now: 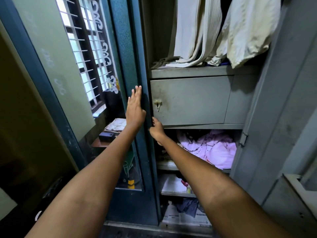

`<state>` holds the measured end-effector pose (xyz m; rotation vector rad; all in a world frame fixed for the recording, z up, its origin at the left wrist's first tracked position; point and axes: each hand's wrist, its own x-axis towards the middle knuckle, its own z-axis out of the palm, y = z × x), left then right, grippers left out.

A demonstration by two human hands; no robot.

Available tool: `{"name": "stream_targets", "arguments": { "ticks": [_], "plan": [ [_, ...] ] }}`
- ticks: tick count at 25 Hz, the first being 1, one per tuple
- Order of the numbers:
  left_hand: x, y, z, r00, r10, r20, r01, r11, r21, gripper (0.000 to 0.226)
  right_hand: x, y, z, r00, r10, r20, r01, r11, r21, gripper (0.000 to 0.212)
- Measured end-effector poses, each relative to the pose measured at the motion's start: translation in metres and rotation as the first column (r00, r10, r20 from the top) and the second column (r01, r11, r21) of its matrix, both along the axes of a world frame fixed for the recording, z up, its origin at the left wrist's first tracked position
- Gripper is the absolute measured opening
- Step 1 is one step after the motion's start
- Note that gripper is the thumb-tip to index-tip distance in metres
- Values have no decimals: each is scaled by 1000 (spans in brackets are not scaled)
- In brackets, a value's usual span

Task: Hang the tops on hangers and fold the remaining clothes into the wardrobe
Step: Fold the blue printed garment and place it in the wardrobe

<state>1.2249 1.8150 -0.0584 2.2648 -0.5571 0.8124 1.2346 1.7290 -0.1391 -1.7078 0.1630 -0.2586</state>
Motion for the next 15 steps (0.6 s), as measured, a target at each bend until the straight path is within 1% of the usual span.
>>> {"name": "stream_targets", "arguments": {
  "ticks": [4, 8, 11, 13, 15],
  "plan": [
    [2, 7, 6, 1000, -13, -24, 15, 998, 59, 93, -18, -1, 8, 998, 10, -70, -11, 1000, -20, 68],
    [-3, 8, 14, 995, -25, -92, 35, 994, 106, 89, -63, -5, -2, 988, -143, -64, 141, 990, -25, 68],
    [-17, 6, 13, 988, -13, -153, 39, 985, 168, 87, -118, -18, -9, 960, -279, -15, 279, 960, 1, 60],
    [-31, -1, 3, 985, -16, -170, 49, 980, 195, 86, -160, -30, -10, 922, -383, 60, 386, 921, -50, 57],
    [-56, -11, -12, 972, -91, -215, 130, 976, 176, 84, -205, -41, -7, 867, -476, 144, 493, 861, -123, 54]
  ]
}}
